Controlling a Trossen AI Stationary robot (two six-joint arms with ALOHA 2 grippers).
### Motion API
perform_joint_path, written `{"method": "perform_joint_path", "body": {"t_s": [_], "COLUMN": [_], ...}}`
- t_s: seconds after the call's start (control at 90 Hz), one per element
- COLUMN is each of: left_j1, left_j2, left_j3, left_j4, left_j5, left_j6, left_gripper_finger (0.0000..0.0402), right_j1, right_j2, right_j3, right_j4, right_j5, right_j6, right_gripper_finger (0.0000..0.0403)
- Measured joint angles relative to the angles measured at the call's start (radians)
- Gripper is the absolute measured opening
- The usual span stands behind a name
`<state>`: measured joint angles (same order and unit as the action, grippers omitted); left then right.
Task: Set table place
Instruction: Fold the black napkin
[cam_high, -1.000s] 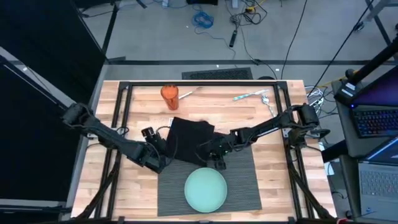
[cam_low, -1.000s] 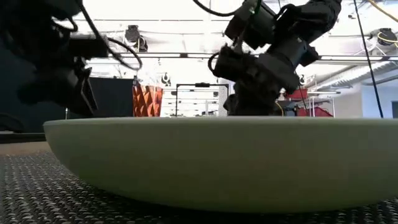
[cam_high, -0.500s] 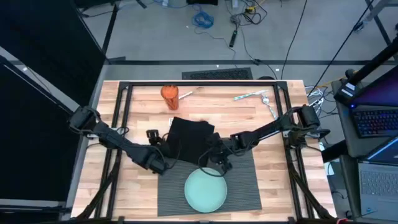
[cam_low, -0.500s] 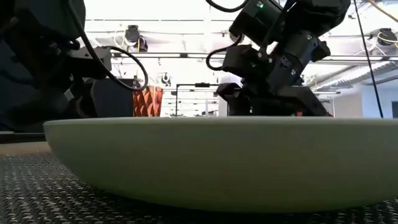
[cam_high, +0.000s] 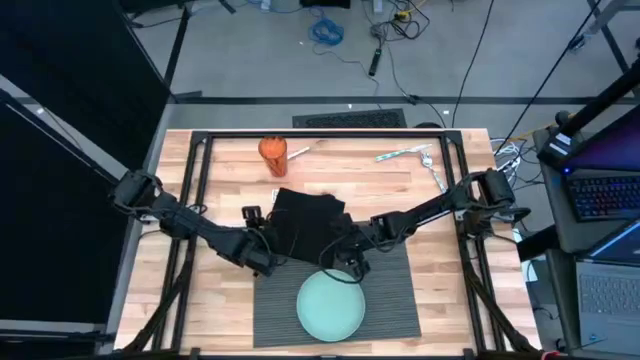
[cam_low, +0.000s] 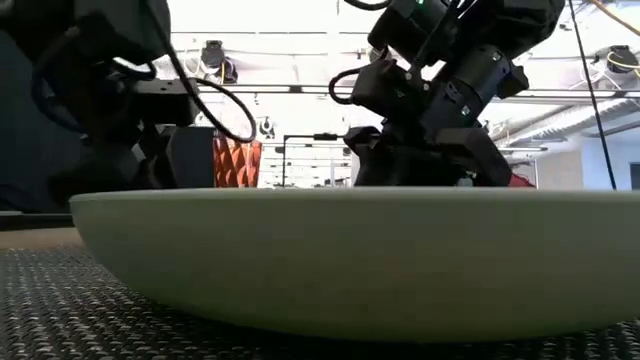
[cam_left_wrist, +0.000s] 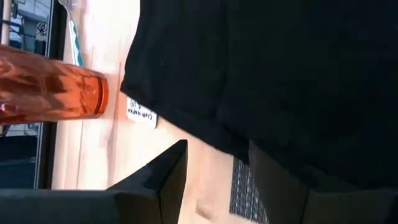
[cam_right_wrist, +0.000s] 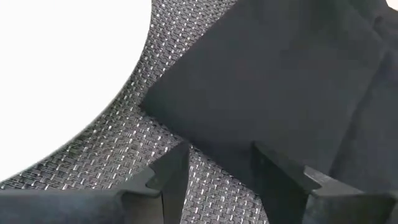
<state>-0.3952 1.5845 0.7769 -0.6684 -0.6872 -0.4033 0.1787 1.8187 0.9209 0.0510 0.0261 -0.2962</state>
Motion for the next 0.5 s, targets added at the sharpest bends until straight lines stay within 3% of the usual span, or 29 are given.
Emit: {"method": "perform_joint_path", "body": {"t_s": [0.5], "left_j1": [0.009], "left_j2": [0.0], "left_j3": [0.0], "left_j4": [0.006], "left_j5": [0.062], "left_j6": [-0.002], "left_gripper_finger": [0.0157], "right_j1": [0.006], "right_j2": [0.059], "right_j3": [-0.001], "right_j4": [0.074], "right_j5": [-0.032], "right_j6": [0.042], "right_gripper_finger": [0.0155]}}
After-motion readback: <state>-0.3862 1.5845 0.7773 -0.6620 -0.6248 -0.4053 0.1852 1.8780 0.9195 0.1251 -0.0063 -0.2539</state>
